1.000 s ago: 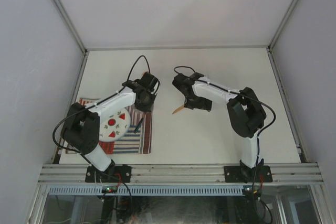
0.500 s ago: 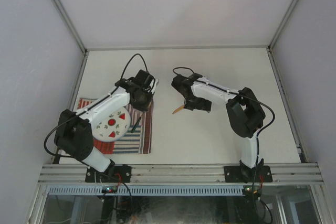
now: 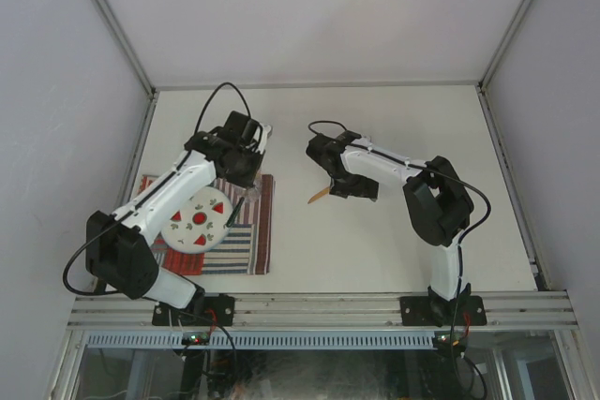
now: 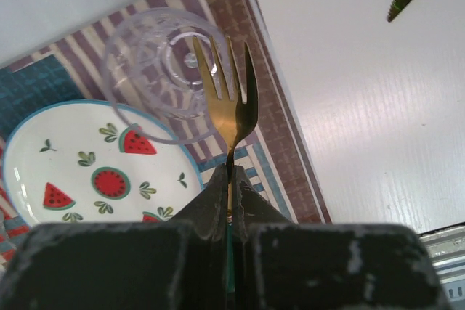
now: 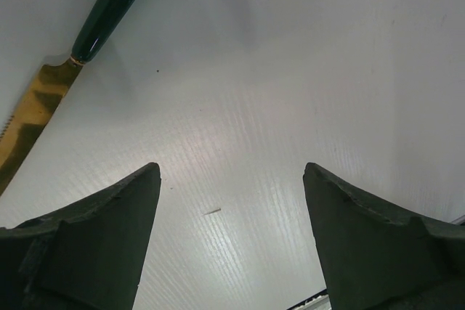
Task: Set the dinner table for one person
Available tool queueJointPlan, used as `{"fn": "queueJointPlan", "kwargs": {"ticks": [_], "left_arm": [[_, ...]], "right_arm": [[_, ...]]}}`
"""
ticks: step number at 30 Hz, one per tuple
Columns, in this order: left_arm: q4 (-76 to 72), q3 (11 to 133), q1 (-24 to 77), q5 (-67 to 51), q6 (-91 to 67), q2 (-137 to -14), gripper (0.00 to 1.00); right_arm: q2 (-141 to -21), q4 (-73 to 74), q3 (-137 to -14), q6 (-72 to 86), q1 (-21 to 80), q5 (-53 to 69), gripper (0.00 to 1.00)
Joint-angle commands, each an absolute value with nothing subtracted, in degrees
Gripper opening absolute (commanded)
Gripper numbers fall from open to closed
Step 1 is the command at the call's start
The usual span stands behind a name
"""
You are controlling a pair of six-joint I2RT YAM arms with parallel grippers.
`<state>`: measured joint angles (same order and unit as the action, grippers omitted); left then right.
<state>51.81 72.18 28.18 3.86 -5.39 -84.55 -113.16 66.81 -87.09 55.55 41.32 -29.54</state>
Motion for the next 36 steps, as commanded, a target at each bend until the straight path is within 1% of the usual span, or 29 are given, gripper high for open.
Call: {"fn": "queueJointPlan", "kwargs": {"ticks": [1,4,12,21,31,36], "left_arm": [[53.5,77.5,24.7,4.8,-3.5,-80.7,0.0],[55.4,79.2,21.4,1.3,-2.8,-80.9,0.0],[57.9,79.4,14.7,2.5,-1.7,-79.2,0.0],[59.6,73.0,4.7,0.6,2.0,-73.9,0.0],[60.0,63.4,-3.5,-0.3,8.2,-68.1,0.0],[59.4,60.7,-11.5,-0.8,11.7,-68.4,0.0]], "right_arm": [[-111.3,67.6,-89.6,57.0,41.7,-31.1,0.79],[-111.4,67.7,-90.5,57.1,41.7,-31.0,0.79],[-112.3,68.5,-94.8,54.8,41.6,-32.0,0.78],[-112.2,68.7,-95.8,53.5,41.9,-31.8,0.77],[-114.3,69.1,-99.1,52.0,42.9,-31.5,0.76],[-115.9,70.6,-102.7,50.9,43.1,-31.7,0.75]]}}
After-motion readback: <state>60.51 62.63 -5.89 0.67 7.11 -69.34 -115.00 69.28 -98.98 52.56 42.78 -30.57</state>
